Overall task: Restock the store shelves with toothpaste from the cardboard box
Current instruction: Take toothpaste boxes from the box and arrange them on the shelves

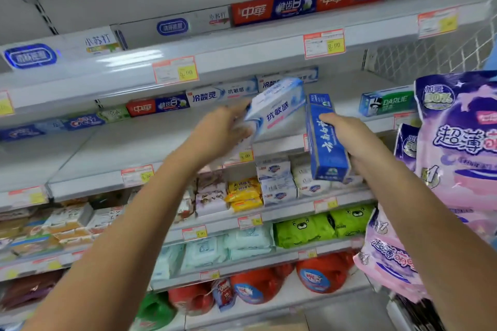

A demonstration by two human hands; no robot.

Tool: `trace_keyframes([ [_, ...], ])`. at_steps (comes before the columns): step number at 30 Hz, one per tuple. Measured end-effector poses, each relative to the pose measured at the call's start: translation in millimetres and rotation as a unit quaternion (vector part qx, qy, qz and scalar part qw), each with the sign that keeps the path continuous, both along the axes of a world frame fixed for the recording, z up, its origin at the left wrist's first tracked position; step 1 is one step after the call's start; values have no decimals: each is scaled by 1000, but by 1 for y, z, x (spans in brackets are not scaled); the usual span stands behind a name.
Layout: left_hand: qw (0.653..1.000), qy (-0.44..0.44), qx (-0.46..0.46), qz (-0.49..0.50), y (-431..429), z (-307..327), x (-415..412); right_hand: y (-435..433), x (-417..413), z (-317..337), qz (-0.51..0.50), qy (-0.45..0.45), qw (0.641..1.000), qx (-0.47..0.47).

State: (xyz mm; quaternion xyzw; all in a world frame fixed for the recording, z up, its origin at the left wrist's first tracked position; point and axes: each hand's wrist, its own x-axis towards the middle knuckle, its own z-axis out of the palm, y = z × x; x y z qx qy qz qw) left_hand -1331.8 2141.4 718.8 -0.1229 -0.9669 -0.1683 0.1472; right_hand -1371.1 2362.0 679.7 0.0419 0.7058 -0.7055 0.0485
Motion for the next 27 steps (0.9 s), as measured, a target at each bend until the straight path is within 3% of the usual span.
trace_keyframes([
  [3, 997, -10, -68, -19, -15, 11, -32, -11, -20, 4, -18, -18, 998, -50],
  [7, 994, -42, -95, -19, -38, 5, -81, -27, -45, 9, -43, 1, 996, -82],
  [13, 991, -108, -69, 43, -71, -24, -143, -45, -89, 1, -84, 71, 994, 9],
  [17, 992, -67, -88, 66, -90, -41, -177, -62, -113, -7, -147, 93, 977, 125],
  [21, 974, 33, -201, 102, -105, -57, -200, -80, -125, -11, -145, 77, 977, 133],
  [27, 970, 57, -189, 139, -115, -72, -220, -79, -134, -12, -99, 40, 984, 145],
])
